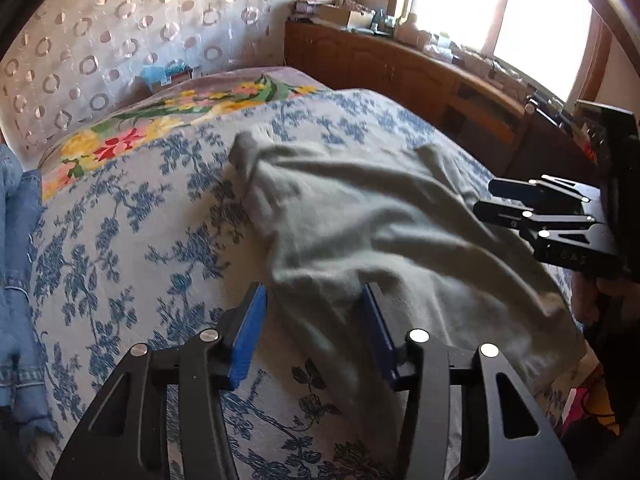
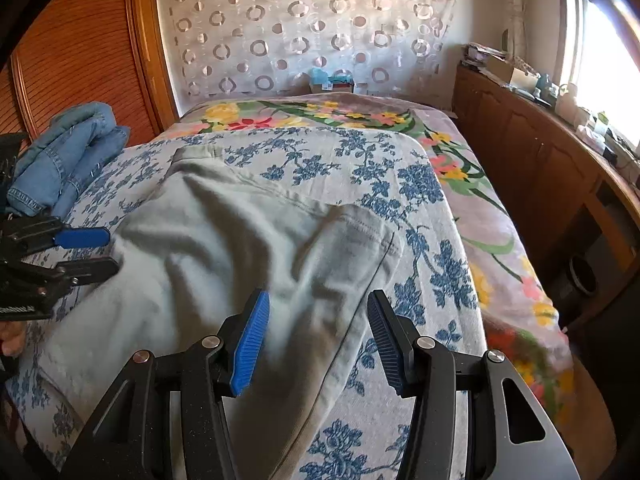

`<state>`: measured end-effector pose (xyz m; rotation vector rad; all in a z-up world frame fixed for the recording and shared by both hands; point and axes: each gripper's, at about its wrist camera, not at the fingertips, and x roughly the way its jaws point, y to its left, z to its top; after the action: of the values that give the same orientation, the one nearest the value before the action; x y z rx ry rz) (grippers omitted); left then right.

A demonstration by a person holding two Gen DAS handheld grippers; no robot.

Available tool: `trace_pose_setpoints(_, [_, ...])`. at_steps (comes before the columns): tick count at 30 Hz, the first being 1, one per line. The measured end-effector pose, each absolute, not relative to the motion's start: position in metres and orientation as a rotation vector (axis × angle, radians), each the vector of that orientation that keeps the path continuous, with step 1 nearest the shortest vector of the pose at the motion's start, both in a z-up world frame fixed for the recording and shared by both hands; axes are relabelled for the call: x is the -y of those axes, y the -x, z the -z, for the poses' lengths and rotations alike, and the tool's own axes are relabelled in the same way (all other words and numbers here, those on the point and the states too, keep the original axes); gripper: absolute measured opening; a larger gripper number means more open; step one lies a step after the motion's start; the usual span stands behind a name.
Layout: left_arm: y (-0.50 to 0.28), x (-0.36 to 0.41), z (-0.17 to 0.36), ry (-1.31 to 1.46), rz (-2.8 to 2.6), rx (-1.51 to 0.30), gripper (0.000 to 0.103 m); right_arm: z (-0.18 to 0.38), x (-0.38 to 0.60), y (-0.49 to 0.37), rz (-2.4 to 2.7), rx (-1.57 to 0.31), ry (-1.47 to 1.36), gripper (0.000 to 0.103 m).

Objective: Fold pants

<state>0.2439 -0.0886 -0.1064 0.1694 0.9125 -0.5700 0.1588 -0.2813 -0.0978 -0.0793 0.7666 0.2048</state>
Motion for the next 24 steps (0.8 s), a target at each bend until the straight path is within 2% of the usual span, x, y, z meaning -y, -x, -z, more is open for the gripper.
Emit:
trace_pose_setpoints(4, [-0.241, 0.088, 0.111, -0.171, 0.557, -0.923, 0.05, 0.099, 0.278, -0.154, -0.212, -0.776, 0.076, 0.053])
trace_pose_setpoints(7, [-0.236, 0.087, 0.113, -0.184, 0.545, -0.911, 0.038, 0.1, 0.275, -0.149, -0.219, -0.78, 0.077, 0.053])
trace_pose_setpoints(9, [-0.233, 0.087, 0.113, -0.184, 0.545, -0.912, 0.021, 0.1, 0.273, -0.145, -0.228, -0.781, 0.076, 0.053])
trace_pose_setpoints(10, [-0.232, 0.086, 0.112, -0.182, 0.538, -0.912, 0.017, 0.101, 0.272, -0.144, -0.233, -0.781, 0.076, 0.053])
trace_pose_setpoints(11, [-0.23, 0.086, 0.111, -0.186, 0.527, -0.906, 0.009, 0.101, 0.271, -0.142, -0.237, -0.781, 0.077, 0.053])
trace_pose_setpoints(12, [-0.227, 0.085, 0.11, -0.194, 0.512, -0.892, 0.007, 0.102, 0.27, -0.14, -0.241, -0.782, 0.077, 0.053])
trace_pose_setpoints(24, [-0.205, 0.05, 0.096, -0.152, 0.388, -0.845, 0.005, 0.103, 0.264, -0.114, -0.267, -0.768, 0.079, 0.053])
